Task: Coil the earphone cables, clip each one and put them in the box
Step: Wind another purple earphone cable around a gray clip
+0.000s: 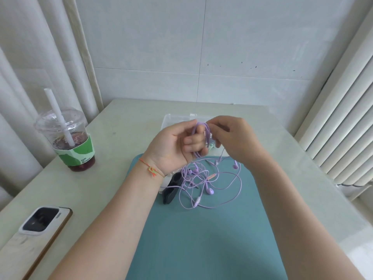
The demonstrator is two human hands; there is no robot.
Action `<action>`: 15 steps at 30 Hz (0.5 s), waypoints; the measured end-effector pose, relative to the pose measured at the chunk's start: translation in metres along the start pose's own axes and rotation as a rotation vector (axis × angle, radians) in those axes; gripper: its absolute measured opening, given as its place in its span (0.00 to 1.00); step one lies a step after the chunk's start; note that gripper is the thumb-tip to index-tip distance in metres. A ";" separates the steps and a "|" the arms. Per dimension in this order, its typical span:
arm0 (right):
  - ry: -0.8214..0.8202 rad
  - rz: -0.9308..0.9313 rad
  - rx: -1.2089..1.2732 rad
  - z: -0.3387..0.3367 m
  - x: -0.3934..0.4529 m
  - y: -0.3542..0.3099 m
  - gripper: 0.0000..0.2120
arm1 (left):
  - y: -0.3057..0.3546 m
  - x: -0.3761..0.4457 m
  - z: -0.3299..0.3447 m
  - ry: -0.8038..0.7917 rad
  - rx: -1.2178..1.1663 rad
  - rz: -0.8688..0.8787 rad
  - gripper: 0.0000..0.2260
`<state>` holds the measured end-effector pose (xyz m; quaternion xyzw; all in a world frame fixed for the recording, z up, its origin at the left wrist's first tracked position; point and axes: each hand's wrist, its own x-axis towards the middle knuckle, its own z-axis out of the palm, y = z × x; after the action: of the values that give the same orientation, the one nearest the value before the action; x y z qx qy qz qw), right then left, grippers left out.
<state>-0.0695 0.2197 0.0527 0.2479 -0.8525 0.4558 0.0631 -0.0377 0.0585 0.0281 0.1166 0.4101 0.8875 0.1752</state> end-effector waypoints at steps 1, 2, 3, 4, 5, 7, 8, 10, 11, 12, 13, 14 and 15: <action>-0.036 0.001 -0.014 0.003 -0.001 0.001 0.09 | 0.001 0.001 0.000 0.001 -0.079 0.039 0.13; -0.080 0.009 -0.033 0.005 -0.001 0.001 0.10 | 0.002 0.002 0.002 0.014 -0.146 0.088 0.13; -0.131 0.026 -0.055 0.008 -0.002 0.002 0.10 | 0.002 0.002 0.003 0.043 -0.199 0.141 0.13; -0.188 0.047 -0.076 0.010 -0.002 0.003 0.11 | 0.003 0.003 0.003 0.084 -0.231 0.195 0.12; -0.248 0.062 -0.092 0.013 -0.003 0.004 0.10 | 0.003 0.003 0.003 0.128 -0.237 0.241 0.12; -0.347 0.071 -0.113 0.020 -0.003 0.008 0.09 | 0.002 0.004 0.002 0.195 -0.187 0.304 0.13; -0.376 0.069 -0.129 0.023 -0.003 0.009 0.08 | 0.001 0.004 0.000 0.227 -0.142 0.328 0.14; -0.405 0.068 -0.162 0.027 -0.004 0.010 0.07 | -0.001 0.006 -0.002 0.305 -0.024 0.375 0.12; -0.406 0.070 -0.168 0.029 -0.004 0.010 0.07 | -0.003 0.007 -0.004 0.342 0.034 0.395 0.11; -0.398 0.070 -0.163 0.029 -0.004 0.009 0.07 | -0.003 0.008 -0.004 0.374 0.081 0.412 0.11; -0.384 0.072 -0.157 0.029 -0.004 0.008 0.07 | -0.004 0.008 -0.005 0.402 0.115 0.428 0.10; -0.375 0.077 -0.151 0.029 -0.004 0.007 0.07 | -0.005 0.009 -0.005 0.426 0.140 0.448 0.10; -0.374 0.082 -0.149 0.028 -0.004 0.007 0.07 | -0.005 0.010 -0.005 0.447 0.160 0.470 0.09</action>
<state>-0.0661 0.2017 0.0294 0.2878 -0.8902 0.3395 -0.0970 -0.0473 0.0619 0.0212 0.0239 0.4687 0.8722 -0.1380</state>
